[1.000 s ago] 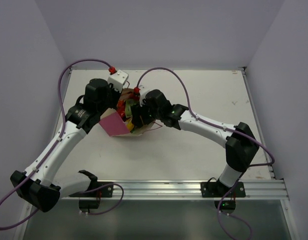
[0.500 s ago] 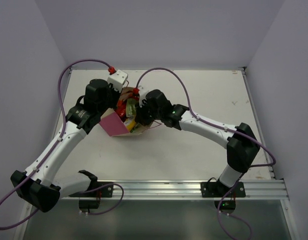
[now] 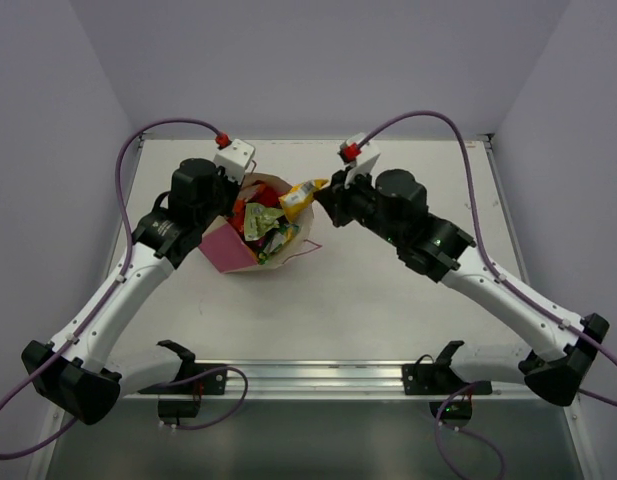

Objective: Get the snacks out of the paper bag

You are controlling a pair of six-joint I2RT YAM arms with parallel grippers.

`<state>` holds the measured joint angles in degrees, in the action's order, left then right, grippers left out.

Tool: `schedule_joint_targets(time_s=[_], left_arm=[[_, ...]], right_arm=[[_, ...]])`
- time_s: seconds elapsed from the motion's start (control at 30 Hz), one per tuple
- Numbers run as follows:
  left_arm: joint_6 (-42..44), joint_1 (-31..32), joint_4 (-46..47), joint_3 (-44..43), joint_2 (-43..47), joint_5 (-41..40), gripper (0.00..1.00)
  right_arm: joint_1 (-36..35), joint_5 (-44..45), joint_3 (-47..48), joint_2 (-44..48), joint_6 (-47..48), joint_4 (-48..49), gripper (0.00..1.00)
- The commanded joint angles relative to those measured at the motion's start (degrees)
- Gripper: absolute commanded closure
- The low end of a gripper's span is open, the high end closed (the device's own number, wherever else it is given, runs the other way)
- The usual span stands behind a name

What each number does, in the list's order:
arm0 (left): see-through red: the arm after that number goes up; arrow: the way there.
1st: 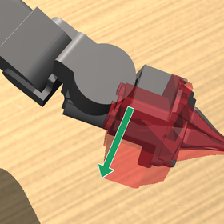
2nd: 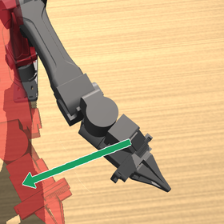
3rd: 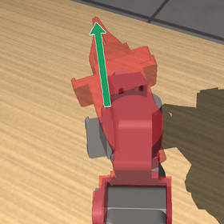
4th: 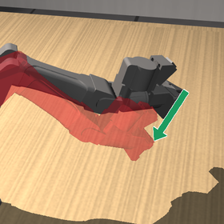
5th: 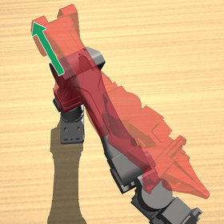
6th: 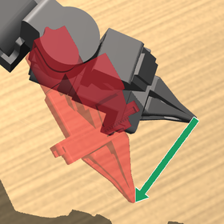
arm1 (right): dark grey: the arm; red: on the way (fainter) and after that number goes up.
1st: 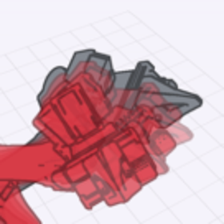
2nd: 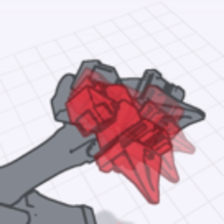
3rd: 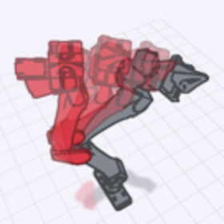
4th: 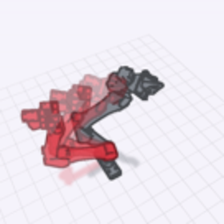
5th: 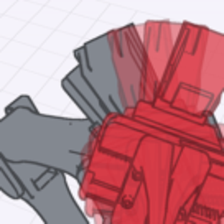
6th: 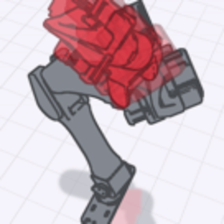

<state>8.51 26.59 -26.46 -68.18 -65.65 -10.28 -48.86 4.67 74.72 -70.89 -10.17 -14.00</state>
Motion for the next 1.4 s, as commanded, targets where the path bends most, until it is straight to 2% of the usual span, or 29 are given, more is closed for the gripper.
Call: schedule_joint_targets(time_s=[0.0, 0.03, 0.07, 0.17, 0.43, 0.53, 0.6, 0.67, 0.7, 0.73, 0.8, 0.93, 1.0, 1.2, 1.37], left_arm=[[-1.0, -0.1, 6.6, -0.5, 1.8, 0.0, 1.0], [-0.9, 0.0, 6.5, -0.6, 1.8, 0.0, 1.0], [-1.0, 0.0, 6.4, -0.7, 1.8, 0.0, 1.0], [-0.9, 0.0, 5.8, -1.0, 2.2, -0.1, 1.0], [-0.8, 0.0, 5.5, -0.5, 2.7, -0.1, 1.0], [-0.7, -0.1, 5.5, -0.4, 2.7, 0.0, 1.0], [-0.8, -0.1, 5.5, -0.3, 2.5, 0.2, 1.0], [-0.7, 0.0, 5.5, -0.4, 2.6, 0.4, 1.0], [-0.8, -0.1, 5.5, -0.4, 2.5, 0.4, 1.0], [-0.7, -0.1, 5.5, -0.4, 2.7, 0.4, 1.0], [-0.6, 0.0, 5.2, -0.4, 3.1, 0.4, 1.0], [-0.5, 0.0, 4.9, -0.3, 3.2, 0.5, 1.0], [-0.5, 0.0, 4.7, -0.3, 3.2, 0.6, 1.0], [-0.4, 0.0, 4.4, -0.4, 3.1, 1.0, 1.0], [-0.9, 0.0, 4.1, -0.5, 2.9, 1.5, 1.0]], right_arm=[[7.5, 8.3, -4.2, 0.5, -5.7, 0.3, 1.0], [10.1, 7.6, -5.3, 0.5, -8.2, -0.3, 1.0], [15.8, 3.6, -7.6, 0.1, -10.1, -0.2, 1.0], [23.4, -3.2, -11.3, -2.1, -14.3, 3.4, 1.0], [28.5, -5.7, -8.5, -25.4, -18.0, 8.9, 1.0], [28.9, -4.8, -7.8, -30.1, -19.4, 9.6, 1.0], [29.1, -5.0, -7.3, -31.3, -19.4, 8.2, 0.85], [29.1, -5.6, -7.6, -30.0, -18.5, 7.0, 0.63], [29.0, -6.1, -8.2, -28.5, -17.1, 6.6, 0.45], [28.9, -6.7, -8.9, -26.6, -16.4, 6.5, 0.38], [27.4, -8.3, -10.6, -17.7, -13.3, 6.0, 0.25], [23.5, -10.0, -9.1, -10.5, -6.7, 3.5, 0.2], [18.6, -9.9, -7.0, -7.0, -1.6, 2.8, 0.2], [6.1, -17.0, -2.4, -4.7, 8.7, 7.0, 0.17], [-0.1, -18.1, 3.5, -12.1, 13.2, 6.3, 0.14]])
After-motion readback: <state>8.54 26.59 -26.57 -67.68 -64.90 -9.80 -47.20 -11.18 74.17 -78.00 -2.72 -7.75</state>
